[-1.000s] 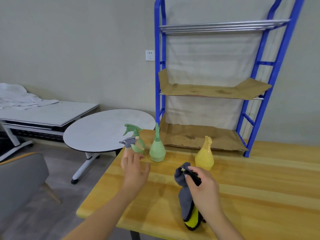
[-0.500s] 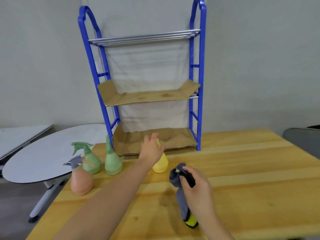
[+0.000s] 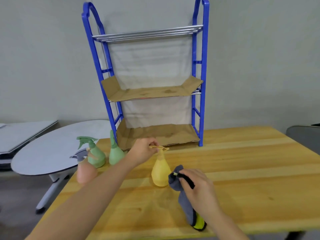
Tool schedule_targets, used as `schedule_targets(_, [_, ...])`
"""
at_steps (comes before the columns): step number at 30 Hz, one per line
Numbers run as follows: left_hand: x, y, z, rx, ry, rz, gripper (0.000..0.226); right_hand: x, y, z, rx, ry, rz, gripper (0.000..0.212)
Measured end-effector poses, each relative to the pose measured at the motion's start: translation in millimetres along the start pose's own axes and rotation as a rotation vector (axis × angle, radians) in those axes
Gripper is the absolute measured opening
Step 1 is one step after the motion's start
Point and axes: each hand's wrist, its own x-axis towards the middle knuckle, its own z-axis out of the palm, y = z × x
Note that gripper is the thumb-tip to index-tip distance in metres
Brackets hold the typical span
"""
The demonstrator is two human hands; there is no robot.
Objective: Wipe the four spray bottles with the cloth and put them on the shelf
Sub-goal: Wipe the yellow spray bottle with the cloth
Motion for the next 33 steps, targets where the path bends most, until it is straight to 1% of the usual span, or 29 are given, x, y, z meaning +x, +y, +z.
schedule_targets(2, [-18,-5,-10,-0.013,-0.029,0.023,0.010,0,-4,5,-0.021,-0.077,-0.059,0.028])
schedule_targets(4, [-34,-11,-15,-0.080,-0.047,0.006,0.007,1,-10,12,-0.045,-0.193,-0.145,0.029])
schedule_targets(6, [-47,-15,-18,-0.142,-0.039,0.011,0.003,6,-18,21,-0.104,-0.274,-0.253,0.029])
schedule_targets(8, [-56,-16,-19,-0.157,-0.030,0.044,0.001,17,-28,30,-0.172,-0.285,-0.330,0.026])
schedule_targets(11, [-65,-17,-16,-0.184,-0.022,0.077,0.003,25,-36,45,-0.253,-0.306,-0.416,0.022])
schedule_targets(14, [-69,-21,-14,-0.171,-0.006,0.067,0.005,11,-28,68,-0.343,-0.366,-0.443,0.025])
schedule_targets(17, [-67,-19,-19,-0.122,-0.013,0.077,0.007,-14,-20,87,-0.469,-0.534,-0.469,0.013])
schedule_targets(18, [-65,-17,-22,-0.116,-0.036,0.077,0.008,-17,-18,90,-0.479,-0.567,-0.436,0.010])
schedule_targets(19, [-63,-14,-24,-0.116,-0.066,0.076,0.008,-14,-18,90,-0.466,-0.582,-0.397,0.013])
schedule_targets(20, [-61,-11,-25,-0.113,-0.089,0.074,0.009,-10,-16,89,-0.446,-0.569,-0.402,0.018])
schedule_targets(22, [-57,-7,-25,-0.105,-0.107,0.080,0.011,9,-14,86,-0.455,-0.485,-0.423,0.025])
schedule_targets(24, [-54,-5,-23,-0.105,-0.104,0.095,0.012,19,-9,84,-0.421,-0.435,-0.407,0.033])
schedule_targets(25, [-53,-5,-23,-0.105,-0.103,0.096,0.013,17,-8,85,-0.420,-0.442,-0.407,0.032])
schedule_targets(27, [-52,-5,-24,-0.115,-0.109,0.084,0.014,3,-8,89,-0.458,-0.491,-0.431,0.023])
schedule_targets(28, [-51,-5,-25,-0.120,-0.115,0.081,0.014,-6,-10,92,-0.488,-0.563,-0.438,0.018])
schedule_targets(29, [-50,-5,-27,-0.122,-0.121,0.084,0.014,-12,-10,94,-0.537,-0.621,-0.500,0.016])
schedule_targets(30, [-50,-5,-27,-0.121,-0.129,0.089,0.014,-12,-9,97,-0.591,-0.675,-0.569,0.019])
schedule_targets(31, [-49,-4,-28,-0.119,-0.138,0.090,0.013,-6,-8,99,-0.630,-0.676,-0.599,0.022])
schedule_targets(32, [-49,-4,-29,-0.111,-0.143,0.089,0.013,4,-9,100,-0.631,-0.626,-0.566,0.021])
schedule_targets(33, [-49,-3,-29,-0.101,-0.146,0.088,0.013,15,-9,98,-0.573,-0.534,-0.550,0.022])
